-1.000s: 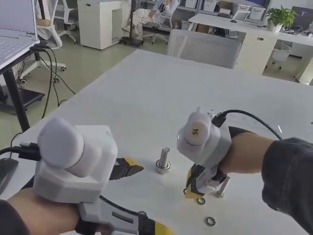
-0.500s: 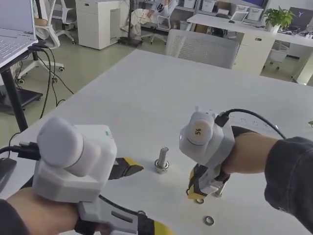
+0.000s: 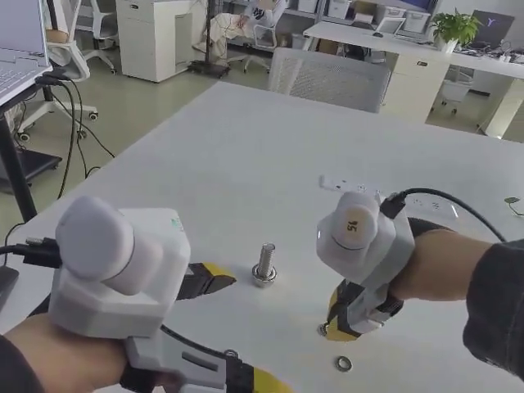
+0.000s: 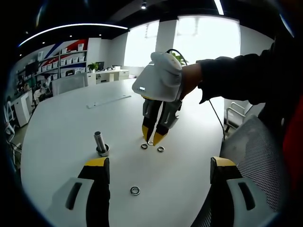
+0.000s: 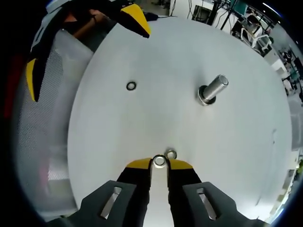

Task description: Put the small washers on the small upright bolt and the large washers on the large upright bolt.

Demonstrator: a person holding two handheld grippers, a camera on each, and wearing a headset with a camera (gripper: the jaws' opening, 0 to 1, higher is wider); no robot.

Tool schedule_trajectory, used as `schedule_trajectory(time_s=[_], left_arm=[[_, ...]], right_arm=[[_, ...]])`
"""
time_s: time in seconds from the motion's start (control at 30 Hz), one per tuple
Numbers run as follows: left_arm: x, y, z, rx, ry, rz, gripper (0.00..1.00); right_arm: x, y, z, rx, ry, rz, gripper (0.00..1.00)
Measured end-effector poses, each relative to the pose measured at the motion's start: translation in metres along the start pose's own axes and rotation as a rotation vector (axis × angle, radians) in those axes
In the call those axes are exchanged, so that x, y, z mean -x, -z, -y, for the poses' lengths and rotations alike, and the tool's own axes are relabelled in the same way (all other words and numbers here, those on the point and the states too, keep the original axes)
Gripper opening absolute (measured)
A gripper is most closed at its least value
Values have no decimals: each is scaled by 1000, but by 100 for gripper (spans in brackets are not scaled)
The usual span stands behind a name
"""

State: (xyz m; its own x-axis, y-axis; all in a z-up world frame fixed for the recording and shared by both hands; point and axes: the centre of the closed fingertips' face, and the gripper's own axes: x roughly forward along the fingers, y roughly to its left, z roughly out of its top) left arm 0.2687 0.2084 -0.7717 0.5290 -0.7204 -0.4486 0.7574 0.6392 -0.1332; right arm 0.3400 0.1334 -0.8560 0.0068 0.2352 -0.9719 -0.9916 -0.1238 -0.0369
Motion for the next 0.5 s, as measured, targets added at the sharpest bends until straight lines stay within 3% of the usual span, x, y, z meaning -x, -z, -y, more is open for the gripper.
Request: schedule_trajectory(time_s=[0.5], left_arm=[[-1,1,1,-5,5,-6,88]], right_arm=[[7,42,-11,-78,11,-17,14]])
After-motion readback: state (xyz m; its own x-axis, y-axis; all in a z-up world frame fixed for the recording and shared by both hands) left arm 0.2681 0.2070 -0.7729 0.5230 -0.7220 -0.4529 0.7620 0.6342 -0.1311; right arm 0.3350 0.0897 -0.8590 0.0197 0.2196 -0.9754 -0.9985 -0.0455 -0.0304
